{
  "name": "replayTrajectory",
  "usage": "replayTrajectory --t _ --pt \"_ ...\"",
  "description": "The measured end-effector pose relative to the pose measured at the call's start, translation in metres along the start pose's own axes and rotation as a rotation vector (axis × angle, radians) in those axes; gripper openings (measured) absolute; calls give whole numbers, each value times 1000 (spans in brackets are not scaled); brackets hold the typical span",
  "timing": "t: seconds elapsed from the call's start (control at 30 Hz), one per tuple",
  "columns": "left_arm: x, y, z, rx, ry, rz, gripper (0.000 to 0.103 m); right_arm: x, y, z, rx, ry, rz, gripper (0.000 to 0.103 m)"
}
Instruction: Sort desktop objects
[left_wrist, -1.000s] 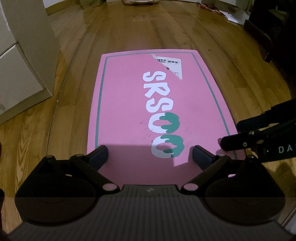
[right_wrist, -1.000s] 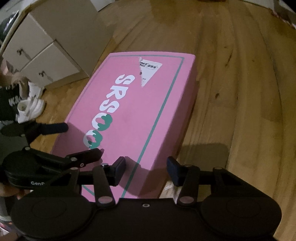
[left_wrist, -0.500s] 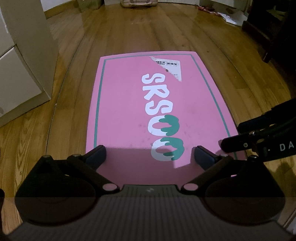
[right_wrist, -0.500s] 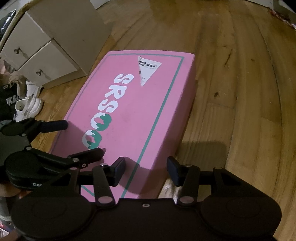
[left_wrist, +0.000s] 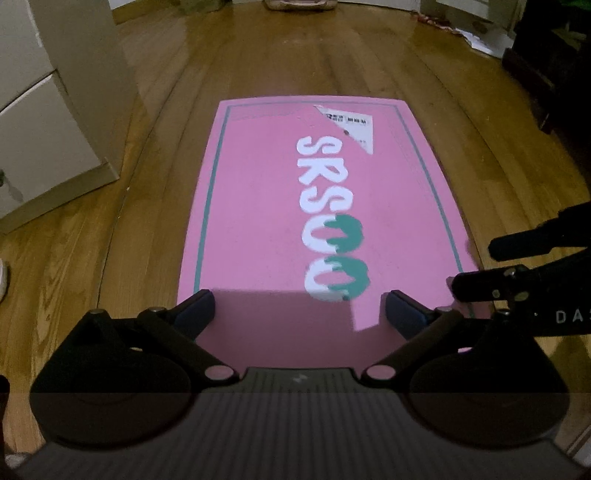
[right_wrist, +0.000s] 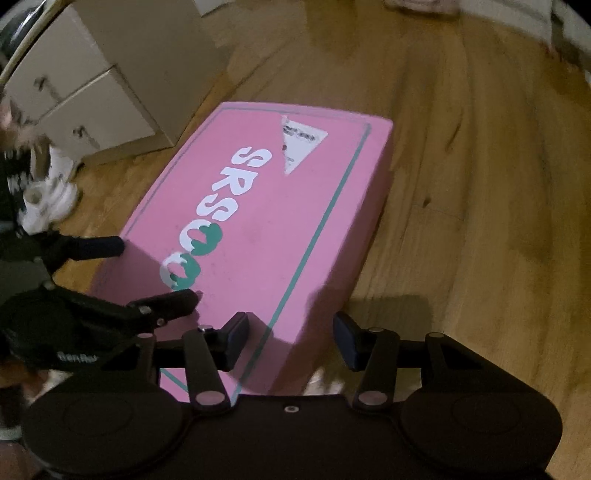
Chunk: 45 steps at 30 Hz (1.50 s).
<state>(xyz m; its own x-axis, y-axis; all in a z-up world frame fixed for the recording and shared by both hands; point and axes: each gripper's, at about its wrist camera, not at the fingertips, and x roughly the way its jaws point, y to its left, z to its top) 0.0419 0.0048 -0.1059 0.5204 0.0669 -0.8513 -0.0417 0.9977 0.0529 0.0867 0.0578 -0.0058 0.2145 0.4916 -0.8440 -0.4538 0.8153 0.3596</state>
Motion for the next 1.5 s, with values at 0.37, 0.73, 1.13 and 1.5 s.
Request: replayTrajectory --t 0.37,0.73,1.13,1.5 --pt "-56 -33 -23 -91 51 -56 102 -50 2 -33 -95 67 19 64" --pt "-84 -67 -45 -80 77 -28 103 -99 2 -69 -221 71 2 69" --pt "-88 -93 -45 51 55 -10 103 -95 18 -74 -191 133 -33 78" --pt "-83 -93 -55 45 112 -25 103 -89 3 -76 -90 142 -70 79"
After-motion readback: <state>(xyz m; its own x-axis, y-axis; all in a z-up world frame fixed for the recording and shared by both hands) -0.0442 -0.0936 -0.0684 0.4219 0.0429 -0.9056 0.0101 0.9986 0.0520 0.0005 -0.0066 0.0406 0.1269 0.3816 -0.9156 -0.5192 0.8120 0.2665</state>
